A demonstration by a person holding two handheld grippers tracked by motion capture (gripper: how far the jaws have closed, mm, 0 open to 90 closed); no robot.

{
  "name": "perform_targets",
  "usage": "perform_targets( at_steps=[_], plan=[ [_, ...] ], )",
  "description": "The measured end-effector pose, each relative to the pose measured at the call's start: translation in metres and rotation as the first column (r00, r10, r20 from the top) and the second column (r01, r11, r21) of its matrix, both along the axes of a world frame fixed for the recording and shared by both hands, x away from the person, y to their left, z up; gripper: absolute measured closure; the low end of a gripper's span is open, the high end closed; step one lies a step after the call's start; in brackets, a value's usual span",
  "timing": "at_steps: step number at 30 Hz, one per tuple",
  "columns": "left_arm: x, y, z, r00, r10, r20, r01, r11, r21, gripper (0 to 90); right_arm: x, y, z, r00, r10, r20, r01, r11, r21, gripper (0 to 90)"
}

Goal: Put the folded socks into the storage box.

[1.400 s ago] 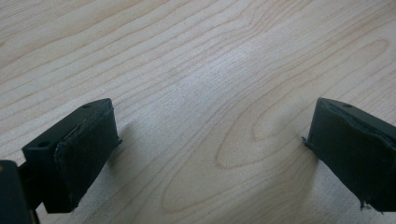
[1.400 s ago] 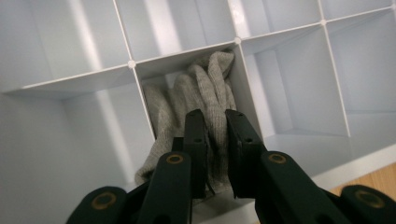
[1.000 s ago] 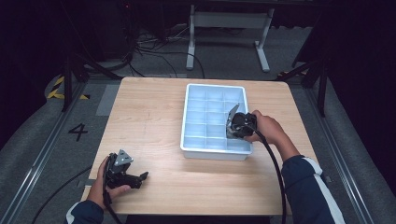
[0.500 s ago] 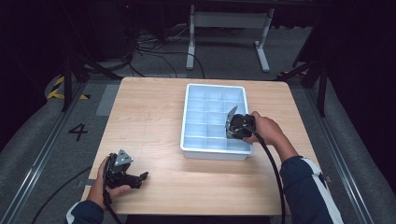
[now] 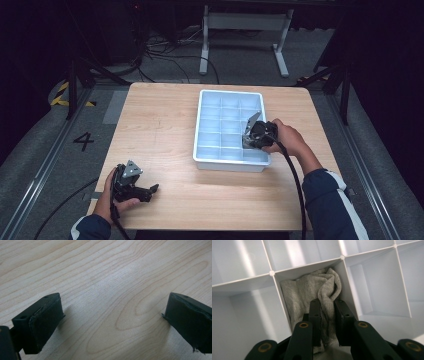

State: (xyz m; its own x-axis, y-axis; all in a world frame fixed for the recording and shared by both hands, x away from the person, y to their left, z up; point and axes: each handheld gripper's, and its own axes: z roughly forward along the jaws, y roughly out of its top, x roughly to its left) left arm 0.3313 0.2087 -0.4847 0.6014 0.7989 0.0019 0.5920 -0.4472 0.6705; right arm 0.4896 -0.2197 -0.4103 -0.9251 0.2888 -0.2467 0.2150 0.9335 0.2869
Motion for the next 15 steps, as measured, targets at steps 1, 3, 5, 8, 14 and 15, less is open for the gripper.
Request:
perform_targets(
  at_steps=[1,3,5,8,14,15],
  plan=[
    [0.000,0.000,0.000,1.0000,0.000,0.000,0.000,1.0000,0.000,2.1,0.000,-0.001,0.001,1.0000,0.000,0.003,0.000,0.9999,0.010,76.6],
    [0.000,0.000,0.000,1.0000,0.000,0.000,0.000,1.0000,0.000,2.1,-0.001,-0.002,0.003,0.9999,-0.010,0.009,0.010,0.9995,0.030,76.1],
    [0.000,0.000,0.000,1.0000,-0.001,-0.001,0.001,1.0000,0.000,2.1,-0.002,-0.005,0.005,0.9999,-0.009,0.011,0.009,0.9989,0.046,75.9],
    [0.000,0.000,0.000,1.0000,0.000,0.000,0.000,1.0000,0.000,2.1,-0.004,-0.008,0.009,0.9998,-0.008,0.019,0.007,0.9976,0.069,75.4],
    [0.000,0.000,0.000,1.0000,0.000,0.000,0.000,1.0000,0.000,2.1,-0.008,-0.012,0.016,0.9993,-0.009,0.035,0.005,0.9940,0.109,72.7],
    [0.000,0.000,0.000,1.0000,0.000,0.000,0.000,1.0000,0.000,2.1,-0.010,-0.013,0.017,0.9991,-0.015,0.040,0.010,0.9928,0.120,71.0]
  ],
)
